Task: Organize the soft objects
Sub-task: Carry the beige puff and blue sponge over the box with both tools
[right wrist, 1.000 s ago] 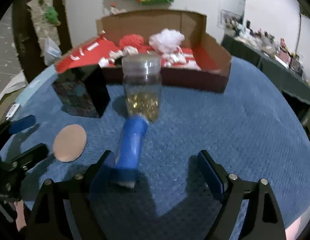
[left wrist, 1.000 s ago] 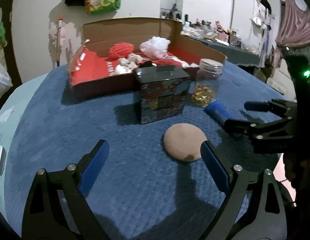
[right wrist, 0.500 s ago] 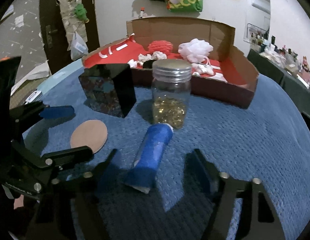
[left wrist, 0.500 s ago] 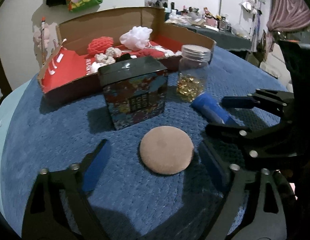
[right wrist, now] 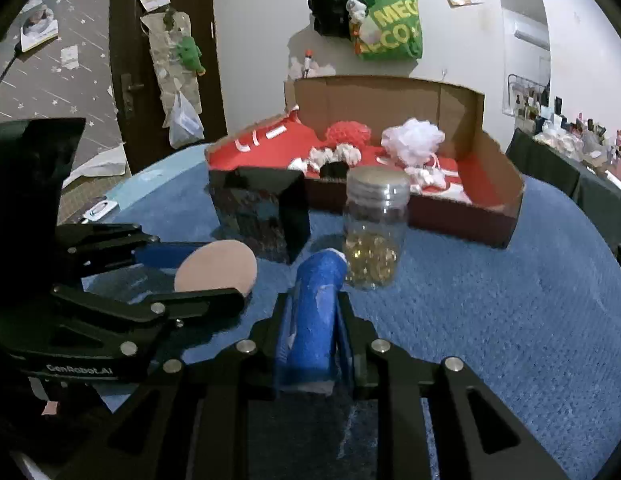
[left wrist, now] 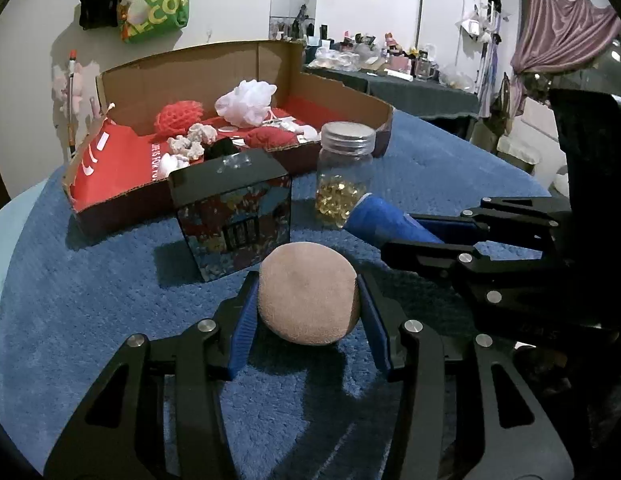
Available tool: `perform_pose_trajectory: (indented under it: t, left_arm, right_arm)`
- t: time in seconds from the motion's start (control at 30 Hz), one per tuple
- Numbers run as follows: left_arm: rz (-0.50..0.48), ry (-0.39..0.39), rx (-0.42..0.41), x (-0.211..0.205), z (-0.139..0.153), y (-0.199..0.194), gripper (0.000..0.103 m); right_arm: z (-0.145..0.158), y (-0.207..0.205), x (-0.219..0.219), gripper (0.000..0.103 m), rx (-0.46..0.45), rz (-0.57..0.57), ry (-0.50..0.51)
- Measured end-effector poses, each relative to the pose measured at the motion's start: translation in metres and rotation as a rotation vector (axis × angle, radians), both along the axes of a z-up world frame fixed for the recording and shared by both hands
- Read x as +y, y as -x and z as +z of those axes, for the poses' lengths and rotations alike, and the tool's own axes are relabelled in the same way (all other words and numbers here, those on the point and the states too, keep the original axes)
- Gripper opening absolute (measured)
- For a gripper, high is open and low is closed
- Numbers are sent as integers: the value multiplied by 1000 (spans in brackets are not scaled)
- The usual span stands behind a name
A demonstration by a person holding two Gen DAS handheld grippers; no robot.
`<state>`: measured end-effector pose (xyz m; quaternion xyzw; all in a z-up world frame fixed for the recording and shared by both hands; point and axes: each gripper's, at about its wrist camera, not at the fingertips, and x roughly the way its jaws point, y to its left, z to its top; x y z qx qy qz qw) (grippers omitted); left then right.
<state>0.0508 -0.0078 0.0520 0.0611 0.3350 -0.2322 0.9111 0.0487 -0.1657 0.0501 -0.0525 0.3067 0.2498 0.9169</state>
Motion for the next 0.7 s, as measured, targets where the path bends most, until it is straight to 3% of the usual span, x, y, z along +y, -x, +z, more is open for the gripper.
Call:
perform_pose_trajectory:
  t: [0.7]
  left_arm:
    - [13,7,-1,5,4,1,46]
  right_arm:
    - [4,3,-1,23,1,-5,4]
